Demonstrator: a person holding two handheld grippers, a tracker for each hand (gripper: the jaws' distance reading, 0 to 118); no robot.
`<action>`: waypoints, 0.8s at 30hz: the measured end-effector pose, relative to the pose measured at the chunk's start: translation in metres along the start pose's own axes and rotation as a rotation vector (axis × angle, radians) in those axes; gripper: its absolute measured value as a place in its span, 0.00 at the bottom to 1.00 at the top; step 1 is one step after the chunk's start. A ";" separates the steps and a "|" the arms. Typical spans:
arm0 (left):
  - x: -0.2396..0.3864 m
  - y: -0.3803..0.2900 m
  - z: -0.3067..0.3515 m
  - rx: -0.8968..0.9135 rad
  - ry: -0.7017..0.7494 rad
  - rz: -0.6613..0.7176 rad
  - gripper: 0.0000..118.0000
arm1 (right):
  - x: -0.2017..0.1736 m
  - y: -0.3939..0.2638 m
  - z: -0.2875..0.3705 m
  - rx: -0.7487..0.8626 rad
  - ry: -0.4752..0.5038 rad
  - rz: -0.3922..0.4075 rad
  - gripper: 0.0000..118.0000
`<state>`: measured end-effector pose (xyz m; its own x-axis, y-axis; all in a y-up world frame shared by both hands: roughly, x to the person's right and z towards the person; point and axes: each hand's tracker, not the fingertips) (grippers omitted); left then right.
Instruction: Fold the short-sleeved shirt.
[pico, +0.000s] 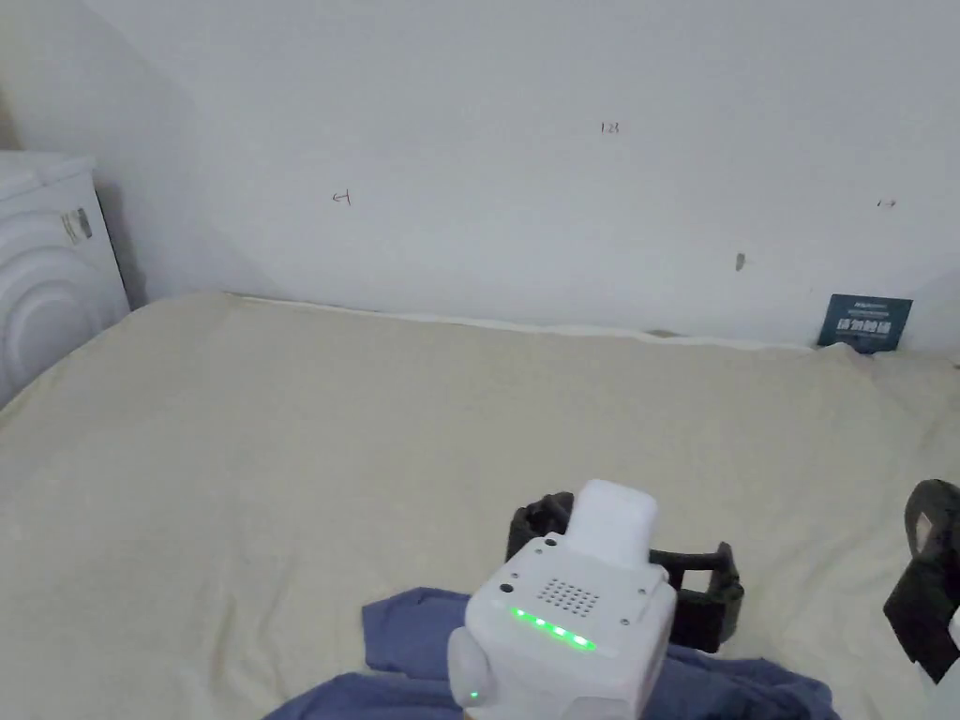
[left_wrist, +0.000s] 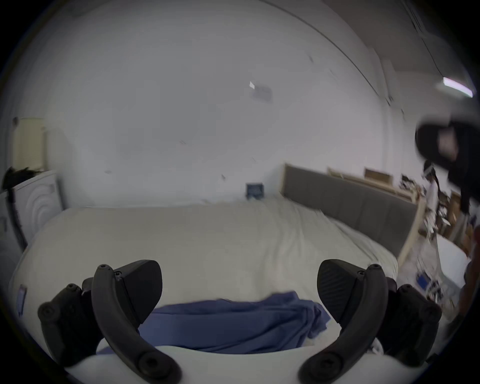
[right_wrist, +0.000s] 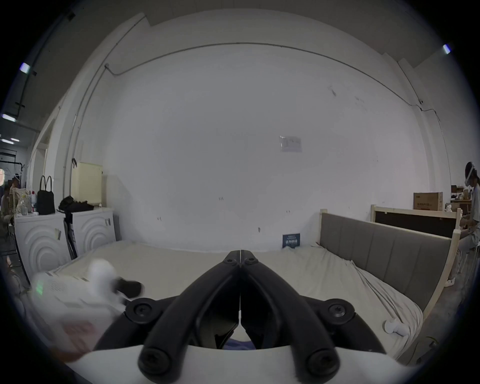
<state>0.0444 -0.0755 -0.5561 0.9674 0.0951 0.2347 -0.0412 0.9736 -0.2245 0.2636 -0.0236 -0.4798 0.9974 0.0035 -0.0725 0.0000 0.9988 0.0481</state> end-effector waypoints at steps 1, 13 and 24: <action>-0.010 0.009 0.017 0.023 0.038 -0.008 1.00 | -0.004 0.006 0.002 0.007 0.000 0.009 0.00; -0.105 0.009 0.160 0.257 0.430 -0.082 0.00 | -0.051 0.022 0.027 0.001 0.015 0.055 0.00; -0.164 -0.029 0.152 0.036 0.289 0.087 0.00 | -0.064 0.007 0.029 -0.075 0.053 0.029 0.00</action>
<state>-0.1509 -0.0880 -0.4448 0.9906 0.1205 -0.0641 -0.1310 0.9717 -0.1968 0.2024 -0.0180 -0.4460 0.9916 0.0331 -0.1247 -0.0364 0.9991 -0.0238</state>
